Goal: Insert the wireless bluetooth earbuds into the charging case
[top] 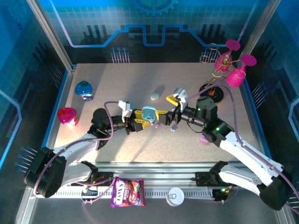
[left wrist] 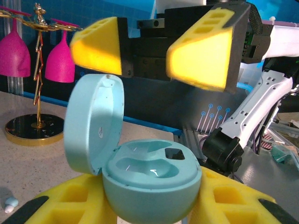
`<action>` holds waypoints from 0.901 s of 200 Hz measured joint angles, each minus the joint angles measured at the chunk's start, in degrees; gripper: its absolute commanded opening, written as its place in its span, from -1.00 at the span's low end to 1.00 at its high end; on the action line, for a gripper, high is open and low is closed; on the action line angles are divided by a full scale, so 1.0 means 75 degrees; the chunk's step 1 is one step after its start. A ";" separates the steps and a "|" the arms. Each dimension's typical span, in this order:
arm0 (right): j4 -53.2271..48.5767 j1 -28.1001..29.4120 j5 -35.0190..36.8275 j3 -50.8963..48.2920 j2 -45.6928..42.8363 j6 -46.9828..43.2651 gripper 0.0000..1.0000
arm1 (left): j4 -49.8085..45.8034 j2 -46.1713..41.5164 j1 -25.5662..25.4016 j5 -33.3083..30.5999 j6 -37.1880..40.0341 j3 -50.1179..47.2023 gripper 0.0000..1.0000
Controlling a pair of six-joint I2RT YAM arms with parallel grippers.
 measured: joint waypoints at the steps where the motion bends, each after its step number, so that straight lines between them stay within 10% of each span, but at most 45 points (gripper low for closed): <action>1: 0.0003 -0.0015 0.0003 -0.0012 -0.0020 0.0023 0.95 | 0.0009 0.0000 0.0000 -0.0009 0.0000 0.0000 -0.34; 87: -0.1157 -0.0458 0.1256 -0.0799 -0.0565 0.1058 0.79 | 0.0353 0.0047 0.0052 -0.0510 0.0006 -0.0044 -0.35; 151: -0.4578 -0.0157 0.3946 0.0784 0.2573 0.2818 0.58 | 0.0446 -0.0510 0.0093 -0.0775 0.0175 -0.0271 -0.34; 180: -0.5677 0.0367 0.4485 0.1690 0.3856 0.3179 0.19 | 0.0434 -0.0854 0.0093 -0.0775 0.0318 -0.0274 -0.34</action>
